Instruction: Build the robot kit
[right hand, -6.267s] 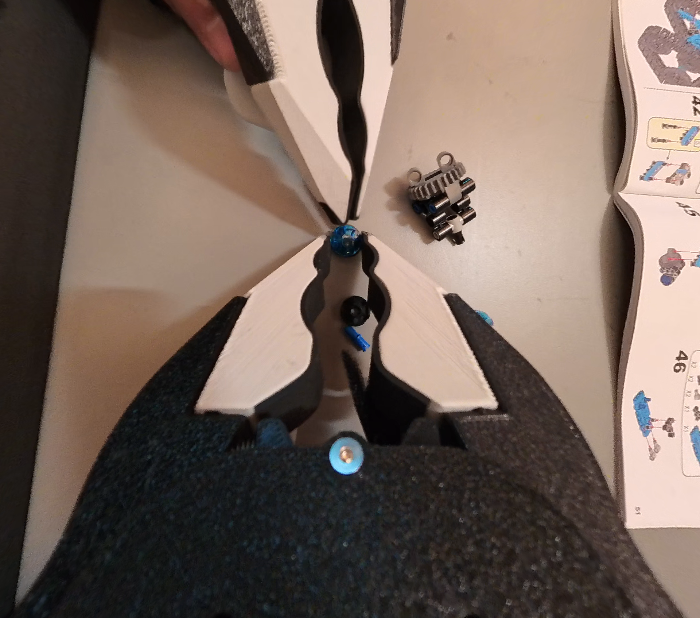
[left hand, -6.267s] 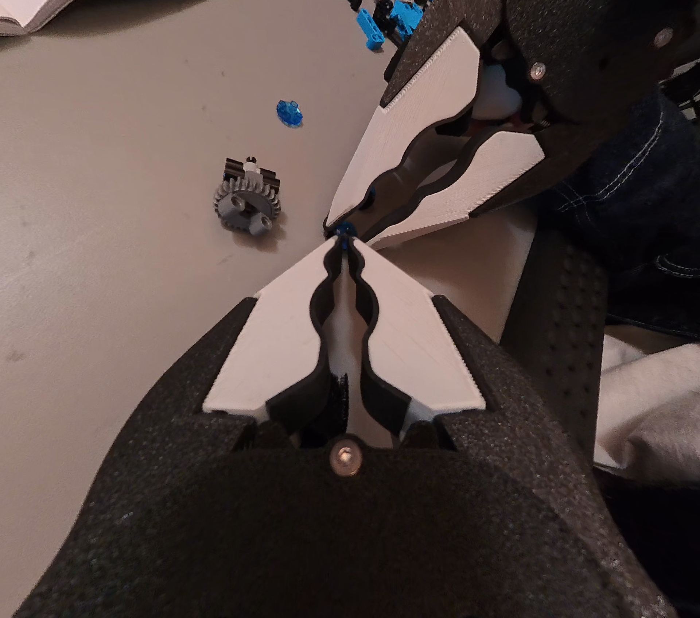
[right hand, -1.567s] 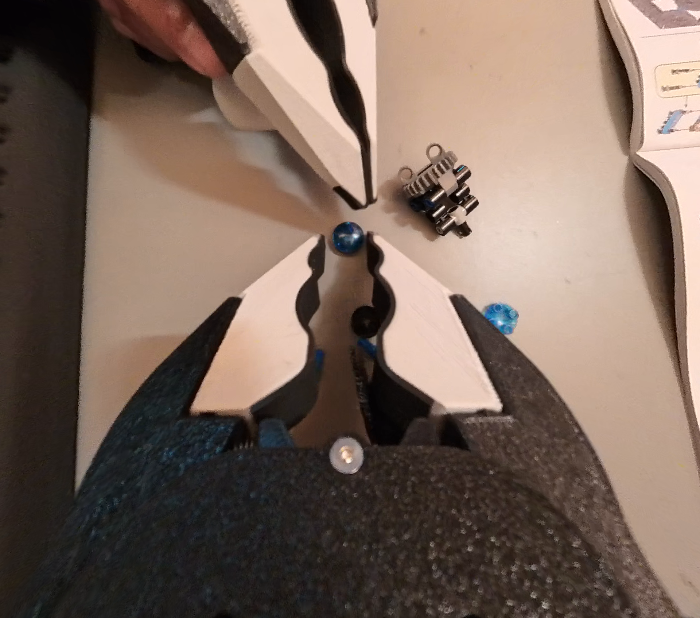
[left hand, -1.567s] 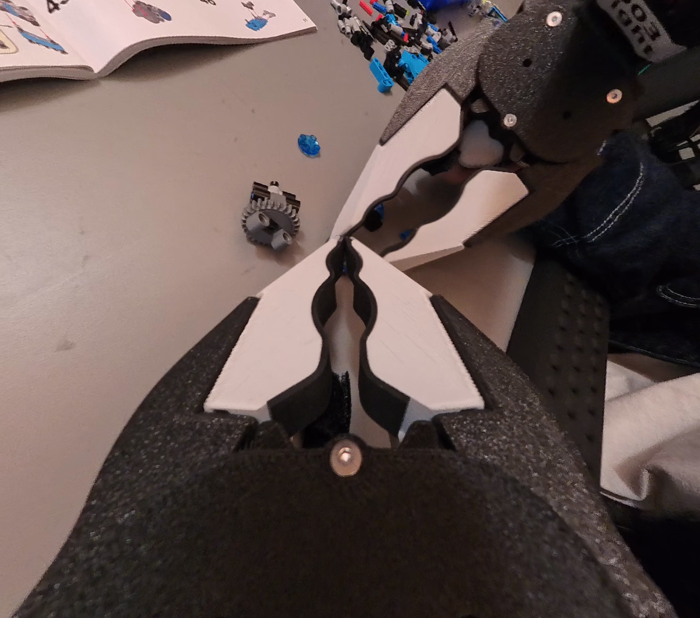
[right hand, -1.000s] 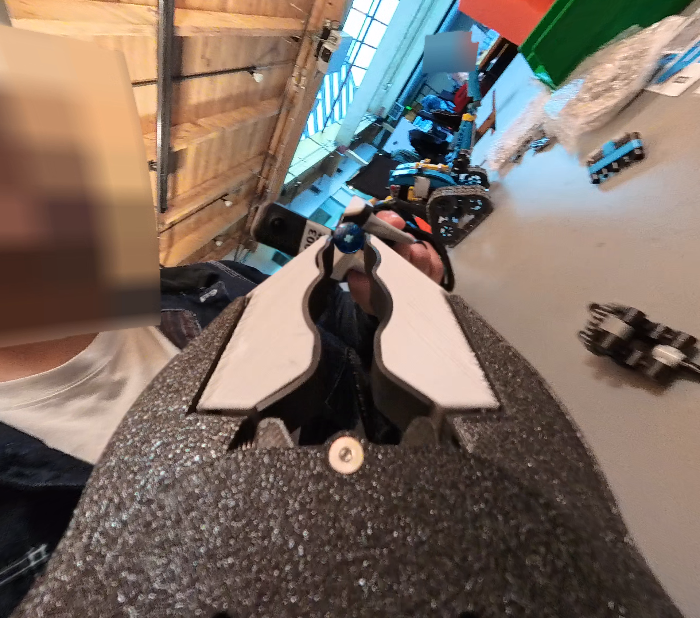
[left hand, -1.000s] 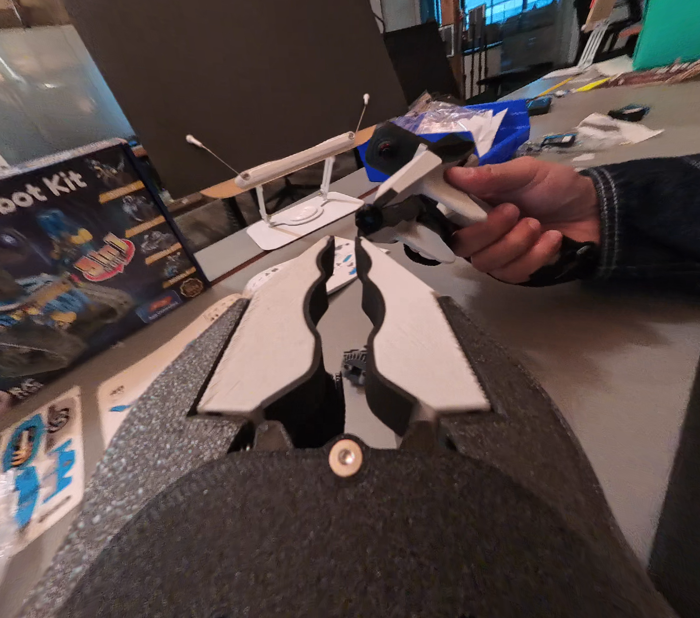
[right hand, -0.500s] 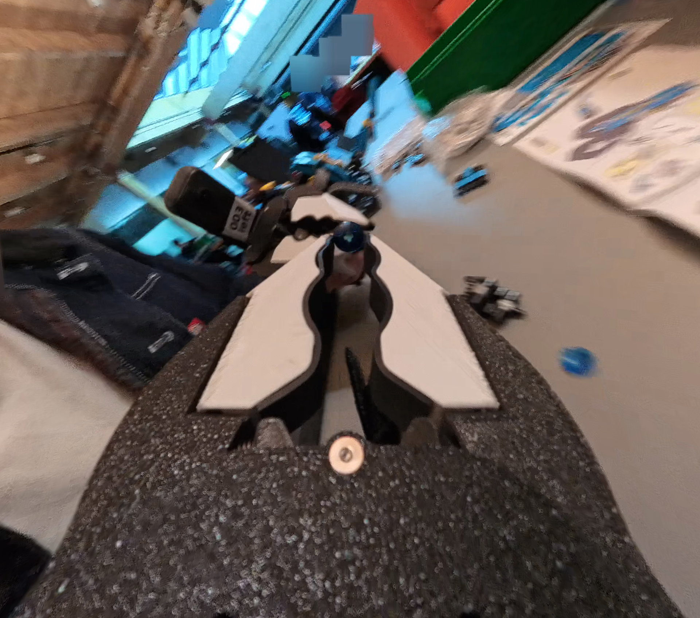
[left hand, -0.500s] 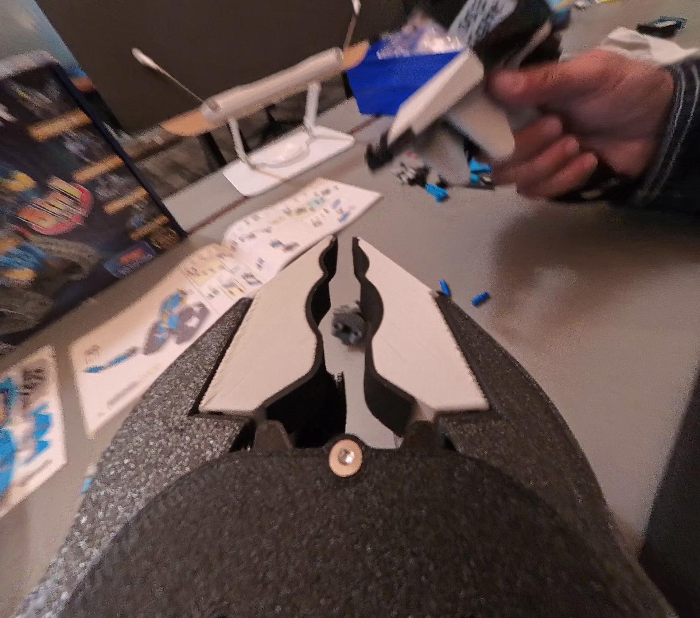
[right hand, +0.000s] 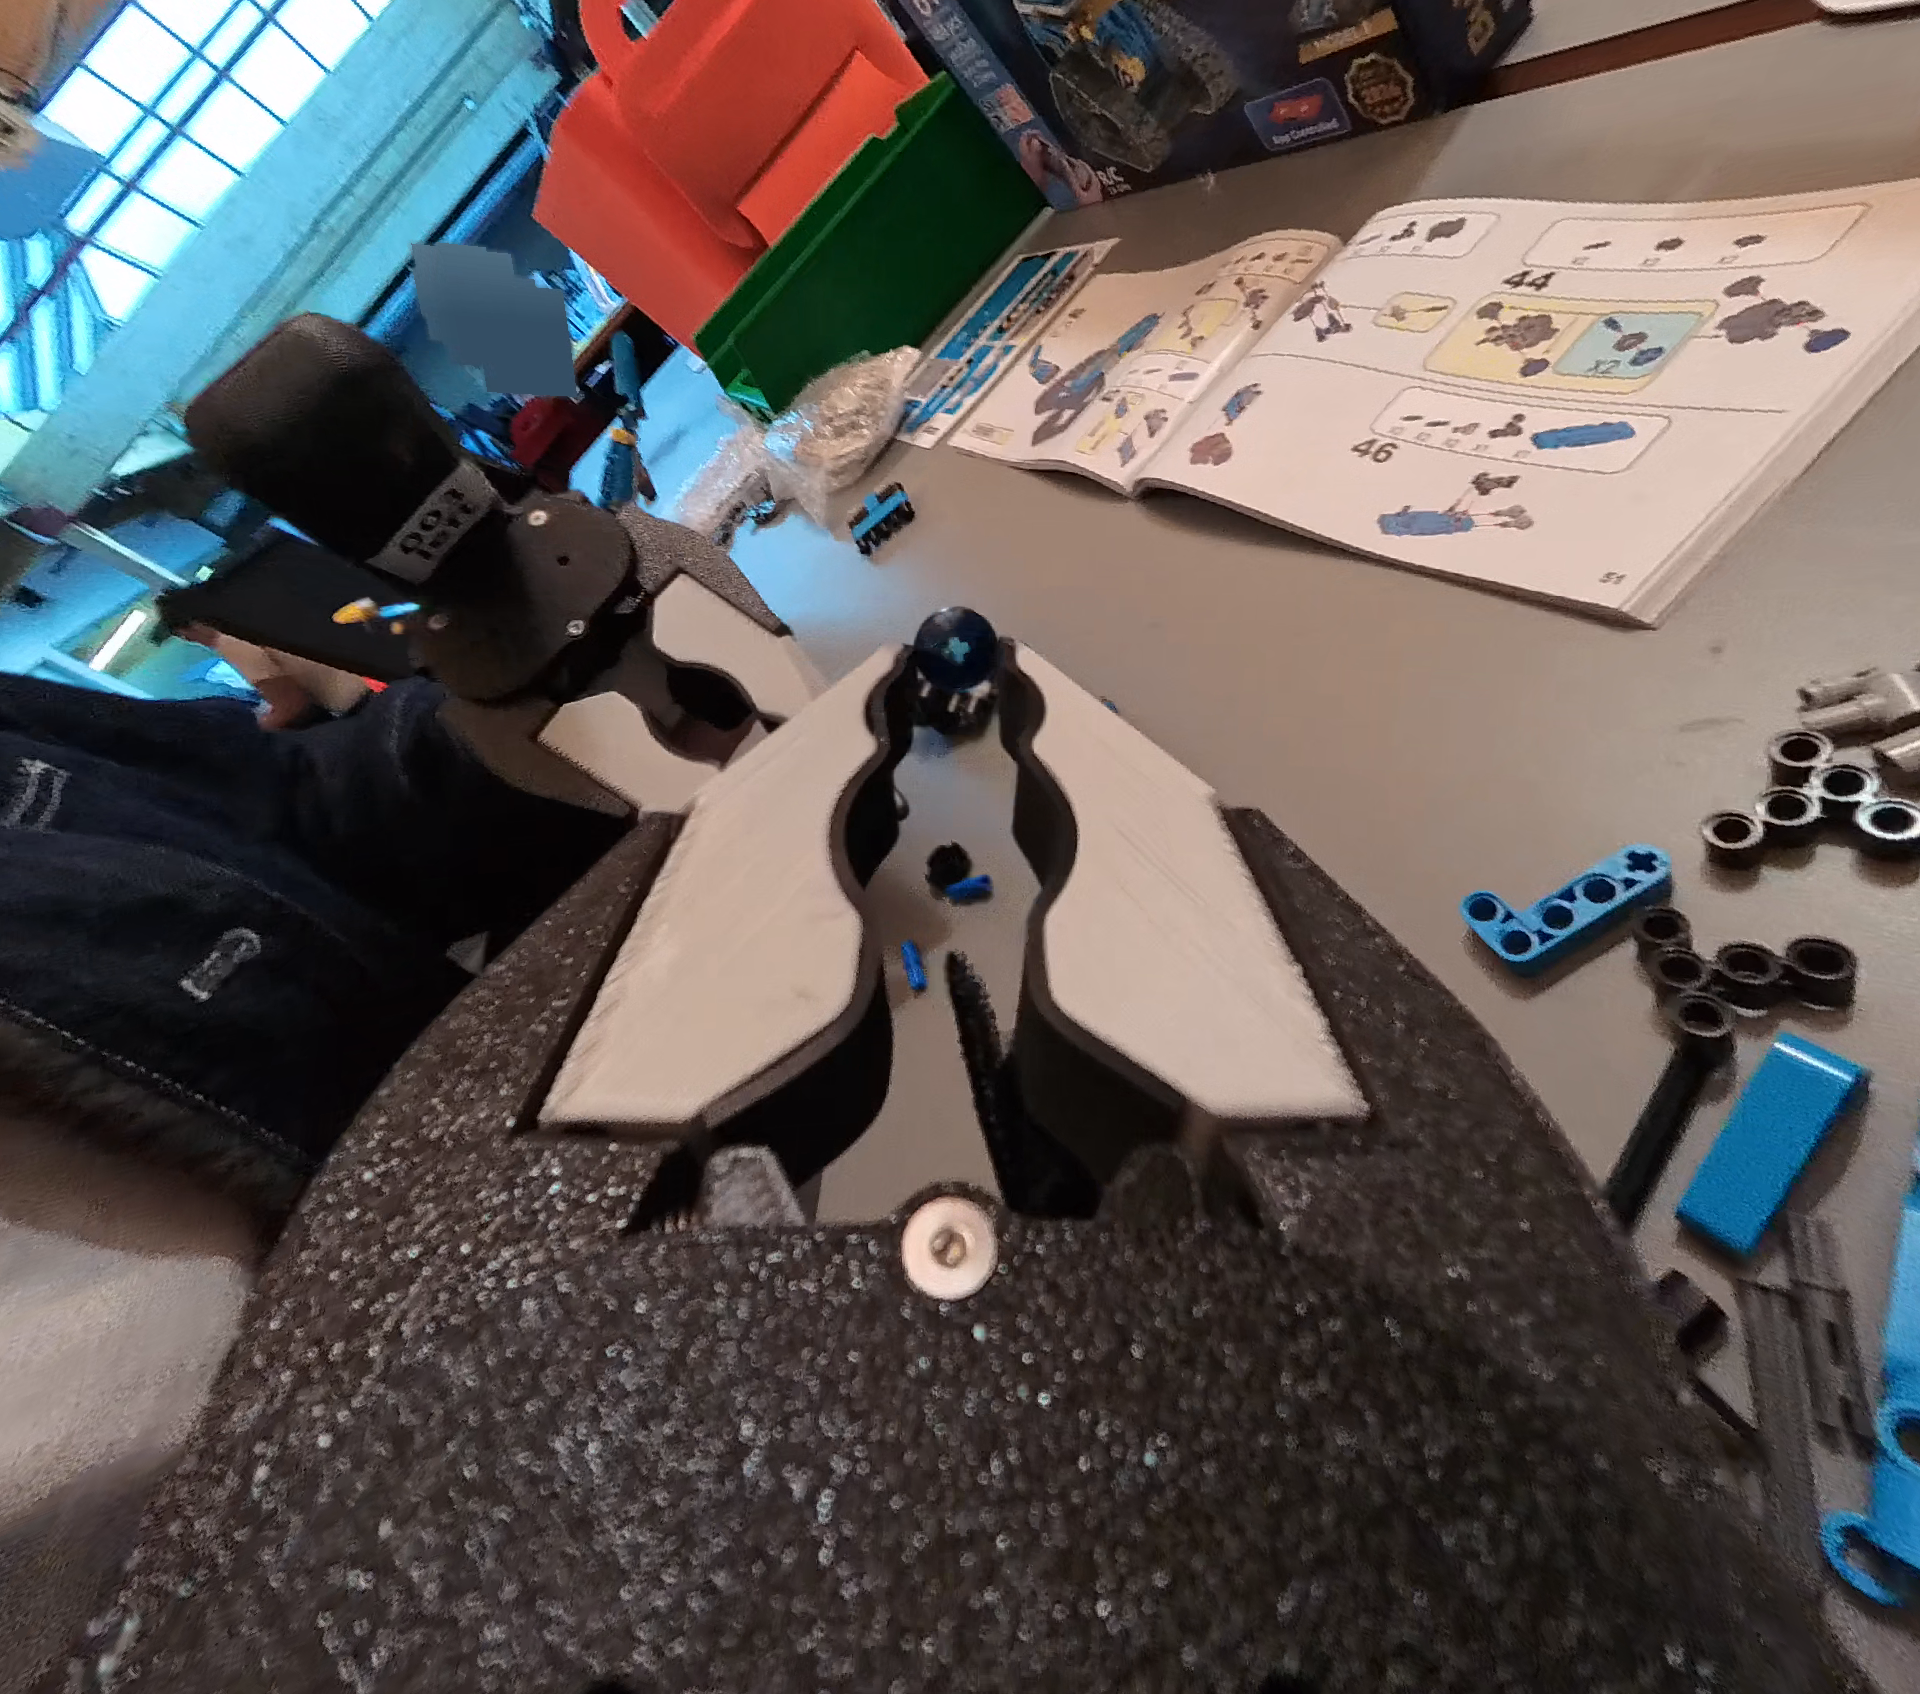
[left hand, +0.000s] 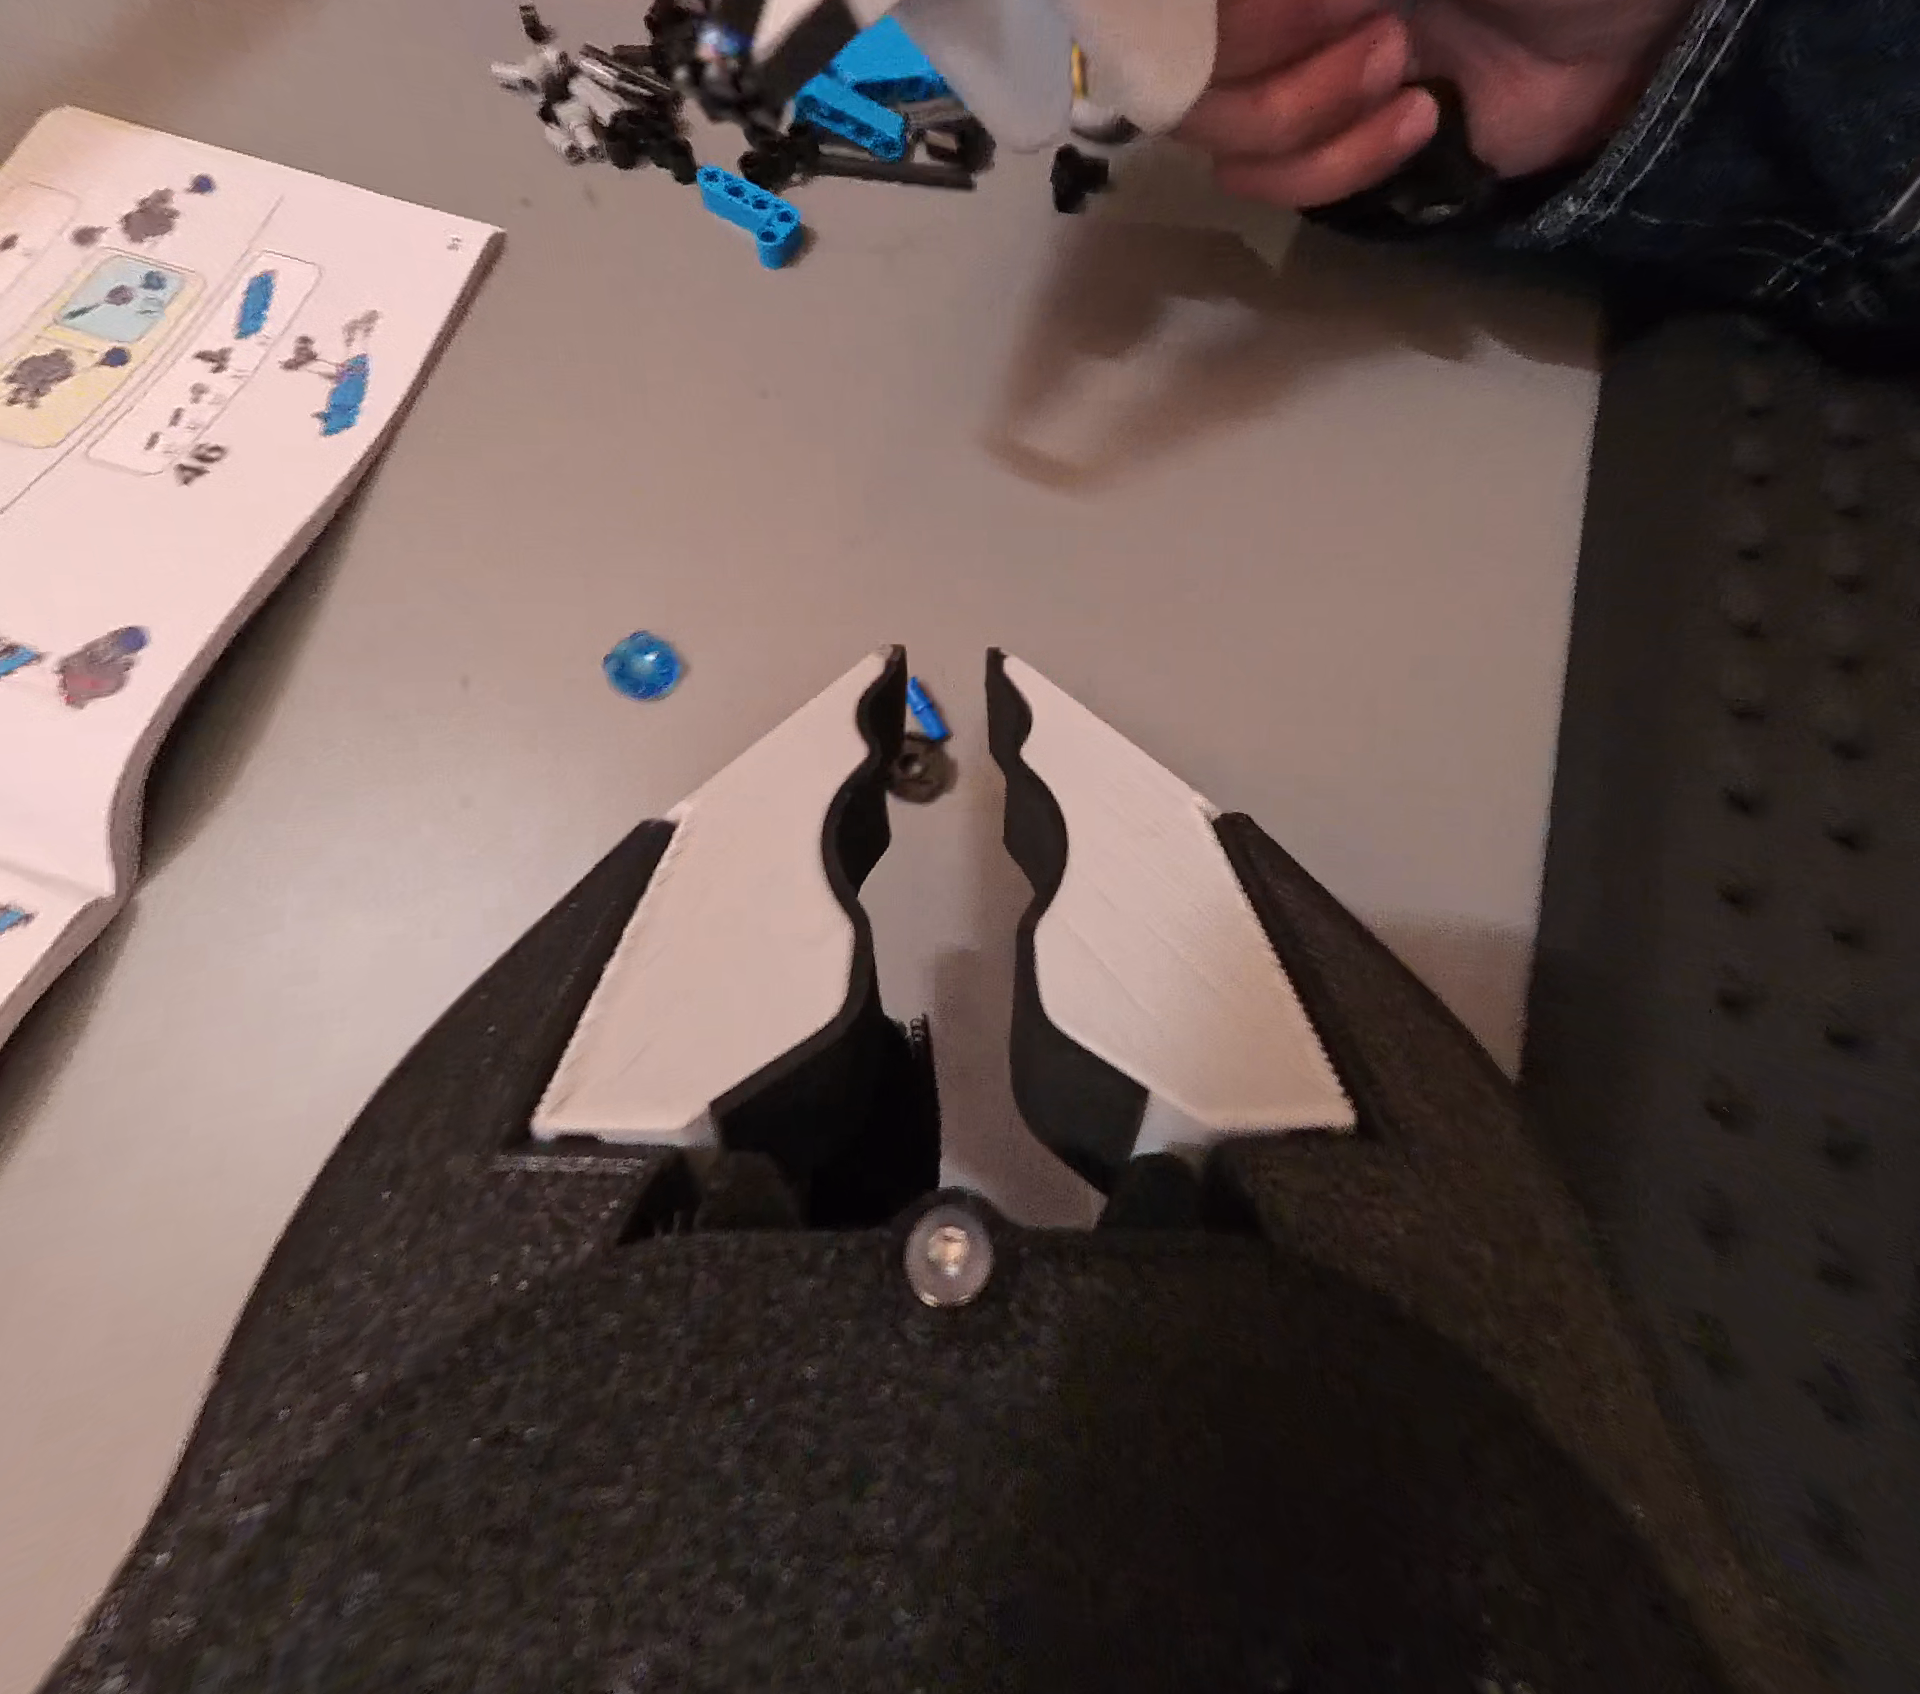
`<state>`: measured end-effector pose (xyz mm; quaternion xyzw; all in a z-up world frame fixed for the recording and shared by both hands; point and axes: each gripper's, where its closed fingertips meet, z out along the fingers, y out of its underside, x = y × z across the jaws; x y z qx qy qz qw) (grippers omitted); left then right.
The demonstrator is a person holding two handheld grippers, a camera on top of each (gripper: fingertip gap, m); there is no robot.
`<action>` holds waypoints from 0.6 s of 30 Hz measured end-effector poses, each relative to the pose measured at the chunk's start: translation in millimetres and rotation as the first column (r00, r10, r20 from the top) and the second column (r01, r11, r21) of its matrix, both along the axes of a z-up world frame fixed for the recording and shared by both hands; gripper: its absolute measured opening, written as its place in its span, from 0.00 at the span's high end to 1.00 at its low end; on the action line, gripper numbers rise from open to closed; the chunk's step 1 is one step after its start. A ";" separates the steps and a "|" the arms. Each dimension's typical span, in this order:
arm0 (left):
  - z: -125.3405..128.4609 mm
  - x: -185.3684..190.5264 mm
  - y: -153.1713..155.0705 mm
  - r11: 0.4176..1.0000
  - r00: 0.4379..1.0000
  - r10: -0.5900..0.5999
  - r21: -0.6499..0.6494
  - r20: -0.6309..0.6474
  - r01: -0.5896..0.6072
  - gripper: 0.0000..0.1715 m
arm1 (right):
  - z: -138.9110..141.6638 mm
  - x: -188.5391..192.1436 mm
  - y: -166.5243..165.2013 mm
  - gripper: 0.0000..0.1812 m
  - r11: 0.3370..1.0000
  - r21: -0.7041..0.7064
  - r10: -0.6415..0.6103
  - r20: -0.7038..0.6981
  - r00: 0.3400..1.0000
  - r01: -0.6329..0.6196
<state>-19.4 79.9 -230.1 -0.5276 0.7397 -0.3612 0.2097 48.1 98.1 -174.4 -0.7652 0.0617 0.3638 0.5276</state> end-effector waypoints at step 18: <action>-32.9 2.1 -16.8 0.998 0.990 -0.020 -0.066 -0.137 0.011 0.94 | -14.1 -10.0 -0.6 0.92 0.997 -0.055 0.055 0.033 0.998 -0.053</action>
